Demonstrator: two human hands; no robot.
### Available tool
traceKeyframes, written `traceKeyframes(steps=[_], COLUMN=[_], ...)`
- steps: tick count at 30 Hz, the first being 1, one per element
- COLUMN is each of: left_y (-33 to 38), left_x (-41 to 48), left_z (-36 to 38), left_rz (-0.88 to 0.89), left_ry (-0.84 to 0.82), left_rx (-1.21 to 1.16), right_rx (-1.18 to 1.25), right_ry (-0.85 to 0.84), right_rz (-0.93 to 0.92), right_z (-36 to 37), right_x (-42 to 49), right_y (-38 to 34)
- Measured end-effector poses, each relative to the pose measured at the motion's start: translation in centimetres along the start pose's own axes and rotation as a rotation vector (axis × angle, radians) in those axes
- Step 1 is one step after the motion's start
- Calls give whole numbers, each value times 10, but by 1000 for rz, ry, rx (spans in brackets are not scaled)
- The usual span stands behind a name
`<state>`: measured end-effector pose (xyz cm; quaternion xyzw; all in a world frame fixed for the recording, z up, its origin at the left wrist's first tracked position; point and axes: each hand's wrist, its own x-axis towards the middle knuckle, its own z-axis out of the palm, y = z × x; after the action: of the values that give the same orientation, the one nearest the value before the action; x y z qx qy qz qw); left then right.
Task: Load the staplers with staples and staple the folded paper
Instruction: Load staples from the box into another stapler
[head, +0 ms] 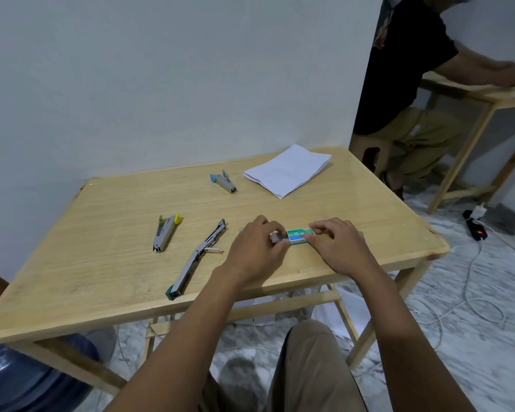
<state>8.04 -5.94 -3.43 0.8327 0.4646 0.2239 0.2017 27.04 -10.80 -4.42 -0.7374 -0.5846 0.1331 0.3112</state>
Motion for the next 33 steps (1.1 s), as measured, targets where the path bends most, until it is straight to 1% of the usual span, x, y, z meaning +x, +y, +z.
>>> traceKeyframes(steps=[3, 6, 10, 17, 20, 22, 27, 33], left_y=[-3, -5, -8, -3, 2, 6, 9, 10], left_x=[4, 5, 9, 23, 30, 33, 34, 34], left_z=[1, 0, -1, -9, -15, -18, -16, -18], left_rz=[8, 35, 52, -54, -89, -101, -51, 65], left_ry=[-11, -22, -9, -110, -188, -206, -161, -110], left_rx=[-73, -92, -99, -136, -93, -63, 44, 256], right_rx=[-55, -132, -132, -112, -113, -117, -116, -114], right_ry=[-37, -84, -141, -193, -210, -216, -220, -226], right_rz=[-33, -90, -81, -79, -77, -76, -71, -65], right_z=[-1, -1, -4, -7, -8, -9, -9, -9], right_x=[0, -1, 5, 9, 10, 10, 11, 12], right_y=[0, 1, 1, 2, 1, 0, 1, 1])
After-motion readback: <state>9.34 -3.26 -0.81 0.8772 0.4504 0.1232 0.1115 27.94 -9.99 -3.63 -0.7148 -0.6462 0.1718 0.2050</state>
